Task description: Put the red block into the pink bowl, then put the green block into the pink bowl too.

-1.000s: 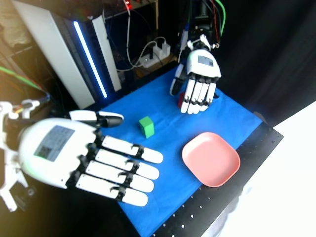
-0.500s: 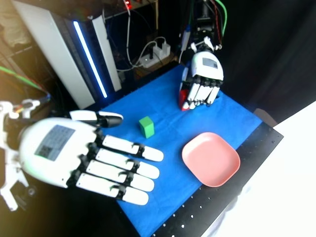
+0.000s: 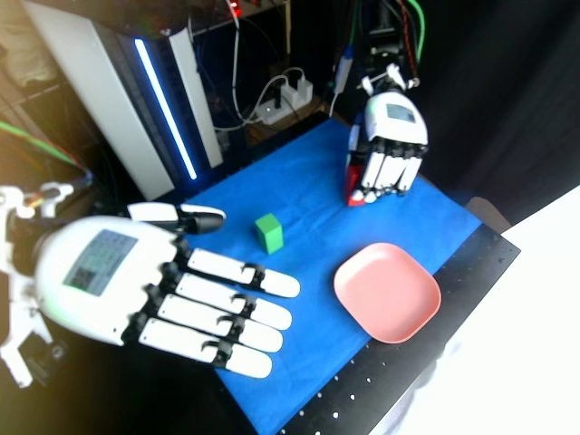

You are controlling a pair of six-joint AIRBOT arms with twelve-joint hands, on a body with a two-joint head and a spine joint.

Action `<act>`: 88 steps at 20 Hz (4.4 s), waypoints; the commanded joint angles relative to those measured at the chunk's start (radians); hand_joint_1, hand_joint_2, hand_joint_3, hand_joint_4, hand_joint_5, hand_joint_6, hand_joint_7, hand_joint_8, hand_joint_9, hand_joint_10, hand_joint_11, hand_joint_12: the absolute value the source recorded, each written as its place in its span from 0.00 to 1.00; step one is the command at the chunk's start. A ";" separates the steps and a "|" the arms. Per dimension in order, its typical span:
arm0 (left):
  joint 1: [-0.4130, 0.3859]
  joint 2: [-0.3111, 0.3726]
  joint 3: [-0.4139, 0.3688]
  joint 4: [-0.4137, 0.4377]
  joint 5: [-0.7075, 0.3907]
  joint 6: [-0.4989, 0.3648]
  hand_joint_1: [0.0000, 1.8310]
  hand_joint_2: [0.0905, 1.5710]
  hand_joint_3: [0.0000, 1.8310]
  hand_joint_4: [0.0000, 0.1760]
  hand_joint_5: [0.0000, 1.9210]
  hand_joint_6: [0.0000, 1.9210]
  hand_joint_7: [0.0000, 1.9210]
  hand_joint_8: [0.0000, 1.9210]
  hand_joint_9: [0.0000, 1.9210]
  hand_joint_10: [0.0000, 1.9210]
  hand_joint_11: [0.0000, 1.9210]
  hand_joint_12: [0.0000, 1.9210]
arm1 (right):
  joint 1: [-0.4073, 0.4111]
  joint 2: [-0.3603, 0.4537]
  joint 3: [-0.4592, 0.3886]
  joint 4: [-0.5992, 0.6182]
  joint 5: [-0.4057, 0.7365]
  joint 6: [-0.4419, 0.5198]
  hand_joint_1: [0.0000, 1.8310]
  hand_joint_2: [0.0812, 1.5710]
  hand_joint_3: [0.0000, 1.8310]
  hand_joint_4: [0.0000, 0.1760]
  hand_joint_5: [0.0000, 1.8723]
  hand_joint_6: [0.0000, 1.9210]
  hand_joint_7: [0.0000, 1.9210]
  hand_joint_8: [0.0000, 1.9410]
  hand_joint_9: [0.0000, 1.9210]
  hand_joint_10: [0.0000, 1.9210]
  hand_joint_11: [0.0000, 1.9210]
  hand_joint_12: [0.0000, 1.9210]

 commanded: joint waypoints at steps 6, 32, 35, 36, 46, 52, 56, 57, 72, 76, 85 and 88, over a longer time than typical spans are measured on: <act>-0.105 -0.029 0.062 0.011 -0.045 -0.001 0.70 0.66 0.00 0.00 0.59 0.24 0.58 0.54 0.58 0.68 0.50 0.87 | 0.017 -0.010 0.008 0.020 0.115 0.003 0.10 0.52 0.00 0.23 0.00 0.00 0.03 0.00 0.00 0.00 0.00 0.08; -0.290 -0.314 0.383 0.091 0.110 -0.001 0.70 0.61 0.00 0.00 0.60 0.30 0.73 0.18 0.68 0.22 0.51 0.64 | 0.017 -0.059 0.032 -0.002 0.123 0.003 0.11 0.56 0.00 0.15 0.00 0.00 0.04 0.00 0.03 0.00 0.00 0.25; -0.290 -0.322 0.392 0.096 0.123 -0.001 0.70 0.61 0.00 0.00 0.61 0.31 0.74 0.14 0.69 0.14 0.51 0.59 | 0.017 -0.061 0.032 -0.002 0.124 0.003 0.12 0.56 0.00 0.08 0.00 0.00 0.04 0.00 0.03 0.00 0.00 0.22; -0.290 -0.327 0.397 0.096 0.124 -0.001 0.70 0.61 0.00 0.00 0.61 0.31 0.74 0.14 0.69 0.14 0.51 0.59 | 0.017 -0.061 0.032 -0.003 0.125 0.003 0.12 0.56 0.00 0.08 0.00 0.00 0.04 0.00 0.03 0.00 0.00 0.22; -0.289 -0.359 0.432 0.095 0.149 -0.001 0.70 0.61 0.00 0.00 0.63 0.24 0.70 0.24 0.68 0.15 0.49 0.60 | 0.017 -0.069 0.033 -0.008 0.132 0.003 0.09 0.54 0.00 0.22 0.00 0.00 0.03 0.00 0.03 0.00 0.00 0.22; -0.284 -0.360 0.433 0.095 0.157 -0.001 0.70 0.62 0.00 0.00 0.62 0.27 0.67 0.29 0.68 0.18 0.50 0.64 | 0.017 -0.072 0.032 -0.008 0.133 0.003 0.10 0.52 0.00 0.13 0.00 0.00 0.03 0.00 0.02 0.00 0.00 0.19; -0.282 -0.360 0.433 0.096 0.160 -0.001 0.65 0.60 0.00 0.00 0.50 0.16 0.55 0.02 0.59 0.02 0.43 0.49 | 0.017 -0.074 0.032 -0.008 0.132 0.003 0.10 0.53 0.00 0.09 0.00 0.00 0.01 0.00 0.02 0.00 0.00 0.25; -0.282 -0.360 0.433 0.096 0.160 -0.001 0.66 0.59 0.00 0.00 0.50 0.06 0.55 0.01 0.59 0.01 0.44 0.45 | 0.017 -0.074 0.032 -0.008 0.132 0.003 0.10 0.52 0.00 0.10 0.00 0.00 0.02 0.00 0.03 0.00 0.00 0.26; -0.265 -0.291 0.390 0.060 0.152 -0.002 0.57 0.59 0.00 0.00 0.47 0.00 0.56 0.01 0.45 0.37 0.32 0.81 | 0.017 -0.075 -0.003 -0.038 0.132 0.005 0.11 0.53 0.00 0.00 0.00 0.00 0.01 0.00 0.03 0.00 0.00 0.21; -0.263 -0.254 0.366 0.046 0.140 -0.002 0.58 0.59 0.00 0.00 0.53 0.00 0.58 0.42 0.60 0.80 0.58 0.98 | 0.017 -0.074 -0.021 -0.067 0.132 0.023 0.17 0.54 0.00 0.09 0.00 0.00 0.05 0.00 0.02 0.00 0.00 0.05; -0.191 -0.149 0.273 -0.027 0.019 -0.001 0.47 0.75 0.00 0.00 0.45 0.86 0.58 0.97 0.63 1.00 0.65 1.00 | 0.015 -0.125 -0.037 -0.098 0.132 0.026 0.19 0.53 0.00 0.00 0.09 0.00 0.25 0.01 0.24 0.01 0.00 0.55; -0.179 -0.117 0.247 -0.035 0.007 0.003 0.49 0.75 0.00 0.00 0.48 0.92 0.55 0.98 0.59 1.00 0.61 1.00 | 0.004 -0.145 -0.037 -0.103 0.132 0.027 0.13 0.50 0.00 0.00 0.12 0.00 0.28 0.00 0.31 0.02 0.04 0.61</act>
